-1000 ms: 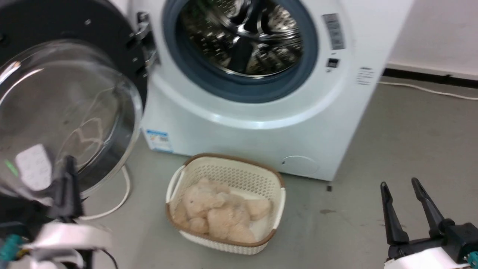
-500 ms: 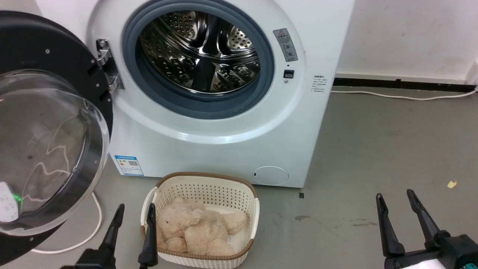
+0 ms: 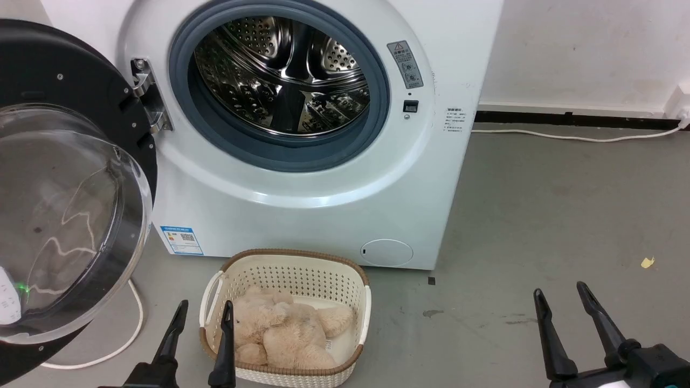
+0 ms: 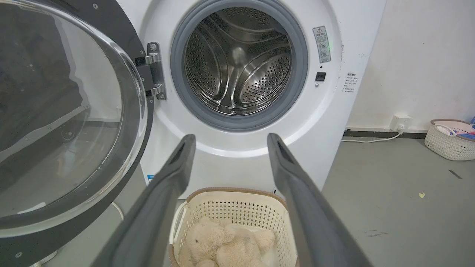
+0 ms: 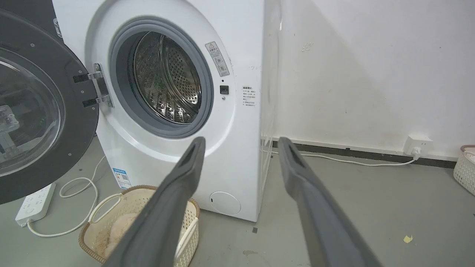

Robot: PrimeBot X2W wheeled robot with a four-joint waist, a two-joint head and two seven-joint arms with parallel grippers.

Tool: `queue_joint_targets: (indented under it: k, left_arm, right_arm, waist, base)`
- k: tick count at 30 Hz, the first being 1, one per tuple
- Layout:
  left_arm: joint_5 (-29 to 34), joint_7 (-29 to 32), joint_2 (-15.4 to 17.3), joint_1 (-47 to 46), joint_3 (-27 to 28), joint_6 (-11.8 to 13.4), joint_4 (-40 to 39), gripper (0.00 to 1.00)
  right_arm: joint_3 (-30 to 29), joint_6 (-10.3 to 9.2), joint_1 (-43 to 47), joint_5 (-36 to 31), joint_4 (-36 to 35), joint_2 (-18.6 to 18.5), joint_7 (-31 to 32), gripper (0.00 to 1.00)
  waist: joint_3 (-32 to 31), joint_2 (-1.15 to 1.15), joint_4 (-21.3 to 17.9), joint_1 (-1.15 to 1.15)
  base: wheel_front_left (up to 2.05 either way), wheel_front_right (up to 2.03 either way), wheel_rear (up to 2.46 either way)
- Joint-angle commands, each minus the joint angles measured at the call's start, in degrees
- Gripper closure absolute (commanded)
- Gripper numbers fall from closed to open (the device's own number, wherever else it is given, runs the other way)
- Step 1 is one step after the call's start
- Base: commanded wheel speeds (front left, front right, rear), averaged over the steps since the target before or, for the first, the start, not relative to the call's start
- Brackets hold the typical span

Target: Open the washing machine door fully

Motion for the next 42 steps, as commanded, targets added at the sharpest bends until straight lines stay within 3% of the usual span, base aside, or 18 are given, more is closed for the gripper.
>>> queue_joint_targets:
  k: [1,6,7,42]
  left_arm:
    - [0.27,-0.28,-0.28,0.23,0.03,0.36,0.17,0.00]
    - [-0.30,-0.28,-0.44,0.21,-0.07,0.38,0.44,0.00]
    - [-0.23,0.07,-0.46,-0.01,-0.07,0.41,0.30,1.00]
    - [1.12,3.70,-0.61,-1.90,0.22,0.70,0.13,1.00]
  right_arm:
    - [0.12,-0.05,0.08,0.30,0.14,0.01,-0.26,0.00]
    - [0.32,-0.05,-0.11,0.31,0.23,0.01,-0.26,0.00]
    - [0.21,0.00,-0.02,0.15,0.08,0.00,0.03,1.00]
    - [0.78,-0.01,-1.65,-0.99,0.20,0.00,3.70,1.00]
  waist:
    - [0.00,0.00,0.05,0.00]
    - [-0.07,0.00,0.19,0.00]
    - [-0.07,0.00,0.18,0.00]
    - [0.25,0.00,-0.95,0.00]
  base:
    - [0.00,0.00,0.00]
    - [0.00,0.00,0.00]
    - [0.00,0.00,0.00]
    - [0.00,0.00,0.00]
